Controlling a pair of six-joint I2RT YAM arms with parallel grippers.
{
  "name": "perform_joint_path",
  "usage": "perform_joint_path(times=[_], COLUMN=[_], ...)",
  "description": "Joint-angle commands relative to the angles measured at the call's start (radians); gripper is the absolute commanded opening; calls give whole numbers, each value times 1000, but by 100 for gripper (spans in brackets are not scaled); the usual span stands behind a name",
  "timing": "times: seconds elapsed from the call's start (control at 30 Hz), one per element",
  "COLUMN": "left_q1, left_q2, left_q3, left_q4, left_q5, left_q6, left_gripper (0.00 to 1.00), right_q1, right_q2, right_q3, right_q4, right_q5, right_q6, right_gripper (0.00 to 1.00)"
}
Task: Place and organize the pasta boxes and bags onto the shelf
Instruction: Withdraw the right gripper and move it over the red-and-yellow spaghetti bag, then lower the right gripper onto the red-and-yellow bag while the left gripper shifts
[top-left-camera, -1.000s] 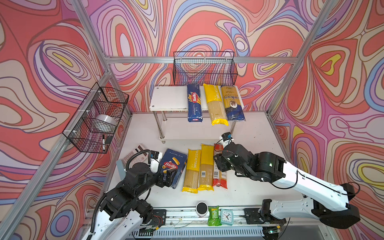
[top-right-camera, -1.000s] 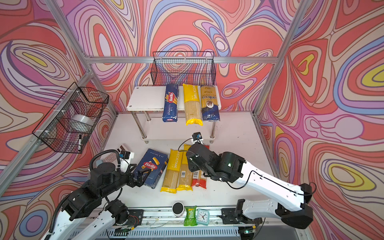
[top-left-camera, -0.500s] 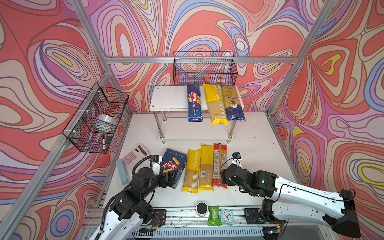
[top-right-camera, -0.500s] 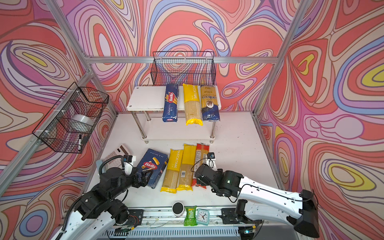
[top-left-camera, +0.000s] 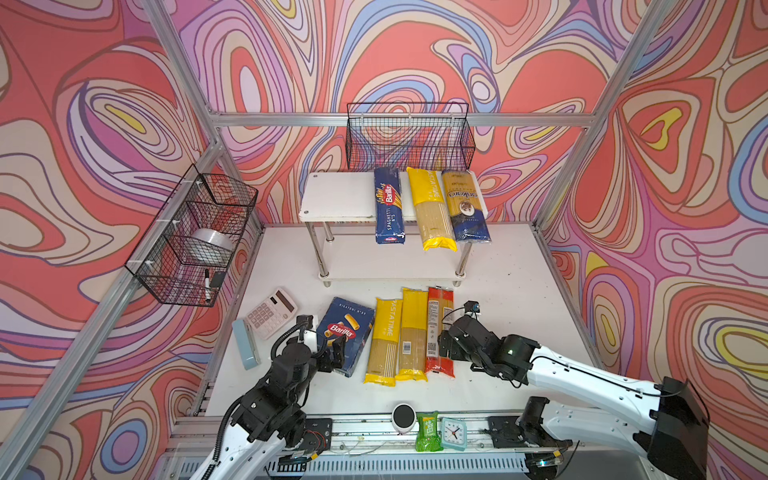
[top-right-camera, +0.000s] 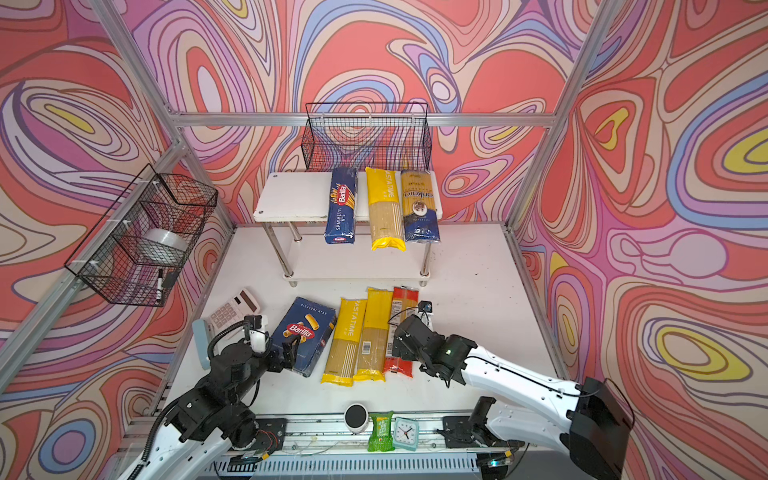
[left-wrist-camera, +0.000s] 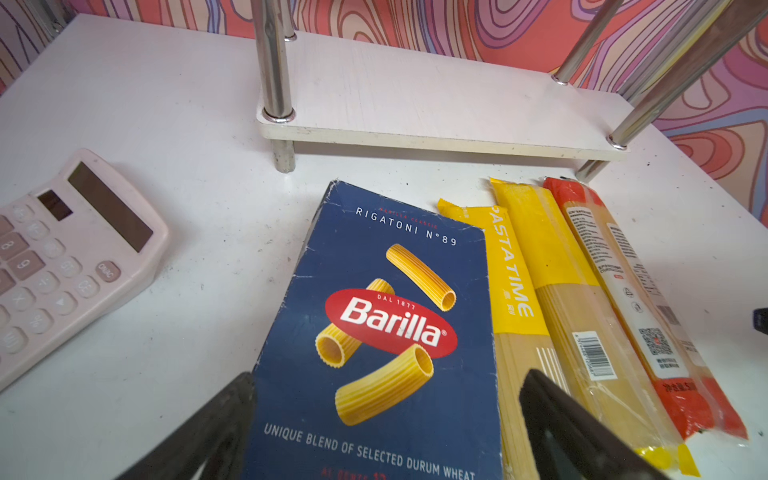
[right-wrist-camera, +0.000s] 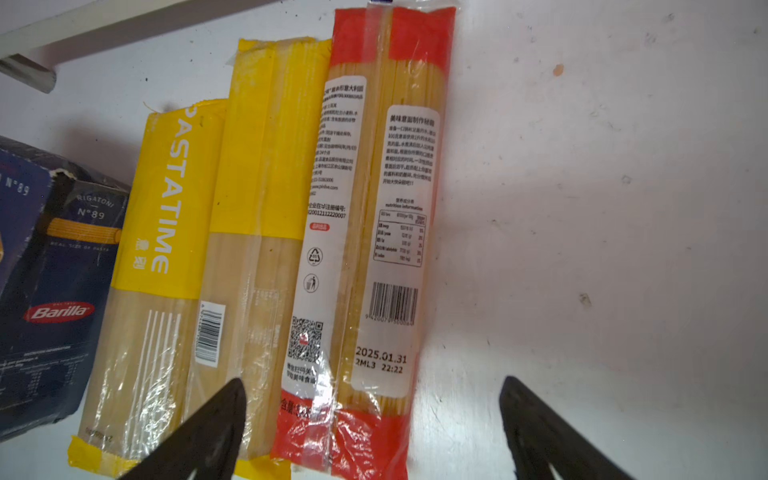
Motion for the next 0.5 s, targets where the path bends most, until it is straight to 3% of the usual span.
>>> perform_joint_path(times=[0.0,0.2,0.47], left_q1=[-2,-2,-3], left_q2=[73,178,76], left_q3=[34,27,5], left_q4=[88,177,153], left_q5=[-54,-69,-66], left_q6=[64,174,200], left_gripper=[100,100,100], right_q1=[-14,-35,-62], right_q2=[49,123,194], right_q3=[25,23,37], right_q4=[39,76,116], right_q5=[-46,-75,-99], right_q6=[-48,-49,-61], right_gripper=[98,98,98])
